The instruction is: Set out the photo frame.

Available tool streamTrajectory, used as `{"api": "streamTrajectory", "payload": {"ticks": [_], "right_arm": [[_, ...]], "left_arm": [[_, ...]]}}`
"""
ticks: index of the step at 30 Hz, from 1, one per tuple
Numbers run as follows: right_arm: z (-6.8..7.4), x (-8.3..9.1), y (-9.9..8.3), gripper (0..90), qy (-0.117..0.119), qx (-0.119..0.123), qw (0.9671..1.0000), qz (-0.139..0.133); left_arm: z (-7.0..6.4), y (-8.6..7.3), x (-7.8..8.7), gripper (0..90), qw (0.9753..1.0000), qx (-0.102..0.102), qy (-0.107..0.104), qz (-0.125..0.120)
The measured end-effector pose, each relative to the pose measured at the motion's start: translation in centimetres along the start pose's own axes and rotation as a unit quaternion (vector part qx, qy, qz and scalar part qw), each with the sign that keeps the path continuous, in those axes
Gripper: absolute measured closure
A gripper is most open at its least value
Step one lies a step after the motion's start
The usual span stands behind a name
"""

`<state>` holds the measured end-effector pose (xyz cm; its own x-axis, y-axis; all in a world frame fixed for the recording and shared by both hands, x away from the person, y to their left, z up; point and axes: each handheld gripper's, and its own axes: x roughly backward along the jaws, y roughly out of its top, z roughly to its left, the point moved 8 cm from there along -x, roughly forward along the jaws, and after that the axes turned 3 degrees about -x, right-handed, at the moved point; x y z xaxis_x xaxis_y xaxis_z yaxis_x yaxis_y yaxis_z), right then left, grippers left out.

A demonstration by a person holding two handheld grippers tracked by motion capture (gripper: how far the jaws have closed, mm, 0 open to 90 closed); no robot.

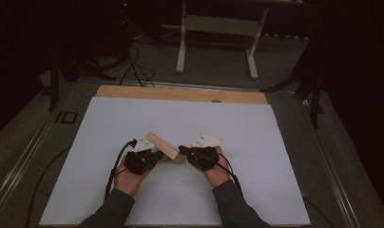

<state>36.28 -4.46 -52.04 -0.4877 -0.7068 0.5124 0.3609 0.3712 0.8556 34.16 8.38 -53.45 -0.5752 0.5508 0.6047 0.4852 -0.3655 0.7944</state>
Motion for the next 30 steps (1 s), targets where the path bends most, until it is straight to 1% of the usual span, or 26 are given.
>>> {"api": "streamTrajectory", "payload": {"ticks": [5, 15, 30], "right_arm": [[0.2, 0.0, 0.0, 89.8, 0.001, 0.004, 1.0000, 0.001], [0.9, 0.1, -0.2, 89.8, 0.008, 0.011, 0.9999, 0.004], [1.8, 0.0, -0.3, 89.8, 0.021, 0.018, 0.9996, 0.006]], "left_arm": [[-0.1, -0.1, -0.2, 89.5, 1.0000, 0.001, -0.001, 0.002], [0.0, -0.2, -0.4, 89.5, 1.0000, 0.002, 0.001, 0.004], [0.7, -0.3, -0.7, 89.6, 0.9999, 0.016, 0.000, 0.001]]}}
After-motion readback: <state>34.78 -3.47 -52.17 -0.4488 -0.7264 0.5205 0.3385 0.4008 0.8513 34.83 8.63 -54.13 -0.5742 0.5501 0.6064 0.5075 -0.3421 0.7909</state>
